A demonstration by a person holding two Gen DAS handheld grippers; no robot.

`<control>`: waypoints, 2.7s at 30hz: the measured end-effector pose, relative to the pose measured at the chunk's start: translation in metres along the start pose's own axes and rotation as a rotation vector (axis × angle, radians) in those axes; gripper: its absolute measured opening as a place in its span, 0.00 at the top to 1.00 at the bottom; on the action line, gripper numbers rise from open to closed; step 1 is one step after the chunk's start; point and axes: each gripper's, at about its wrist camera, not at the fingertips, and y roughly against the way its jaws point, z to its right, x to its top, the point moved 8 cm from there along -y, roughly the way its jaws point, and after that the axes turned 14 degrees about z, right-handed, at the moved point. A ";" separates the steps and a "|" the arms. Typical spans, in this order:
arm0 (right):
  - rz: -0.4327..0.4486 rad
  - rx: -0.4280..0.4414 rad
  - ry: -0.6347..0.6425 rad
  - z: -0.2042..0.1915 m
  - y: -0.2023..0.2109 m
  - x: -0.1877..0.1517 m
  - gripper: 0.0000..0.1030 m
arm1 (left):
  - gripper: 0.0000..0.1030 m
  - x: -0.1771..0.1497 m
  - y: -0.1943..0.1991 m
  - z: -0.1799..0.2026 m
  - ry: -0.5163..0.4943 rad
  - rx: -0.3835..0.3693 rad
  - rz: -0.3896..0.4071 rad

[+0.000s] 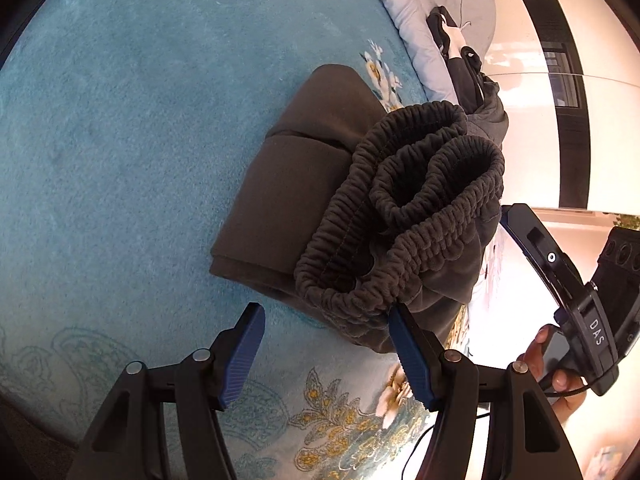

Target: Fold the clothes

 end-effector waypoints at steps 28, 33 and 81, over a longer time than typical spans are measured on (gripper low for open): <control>-0.153 0.031 0.141 0.017 -0.085 0.018 0.42 | 0.30 0.022 -0.001 0.019 0.055 -0.036 0.007; -0.150 0.058 0.021 0.024 -0.076 0.011 0.42 | 0.31 0.020 -0.009 0.010 0.065 -0.003 -0.007; -0.065 0.029 -0.208 0.005 -0.053 -0.013 0.44 | 0.78 0.043 0.063 0.055 -0.237 0.102 0.253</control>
